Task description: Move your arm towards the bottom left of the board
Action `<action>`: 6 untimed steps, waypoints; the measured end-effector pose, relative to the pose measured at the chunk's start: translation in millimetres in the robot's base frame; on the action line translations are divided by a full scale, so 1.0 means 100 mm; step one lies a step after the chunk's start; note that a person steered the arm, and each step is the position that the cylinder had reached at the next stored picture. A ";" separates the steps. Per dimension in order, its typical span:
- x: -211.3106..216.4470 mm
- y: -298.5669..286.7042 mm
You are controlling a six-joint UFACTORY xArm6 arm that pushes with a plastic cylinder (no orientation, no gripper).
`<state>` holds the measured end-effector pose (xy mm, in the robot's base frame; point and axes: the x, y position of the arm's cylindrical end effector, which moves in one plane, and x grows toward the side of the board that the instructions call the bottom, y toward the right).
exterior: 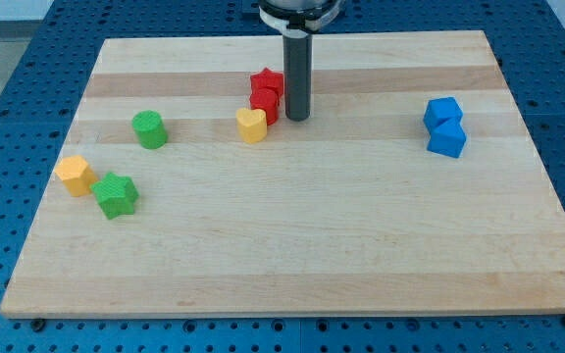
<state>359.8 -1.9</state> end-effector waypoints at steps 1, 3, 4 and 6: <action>-0.01 -0.14; 0.01 -0.08; 0.51 0.06; 1.11 -0.89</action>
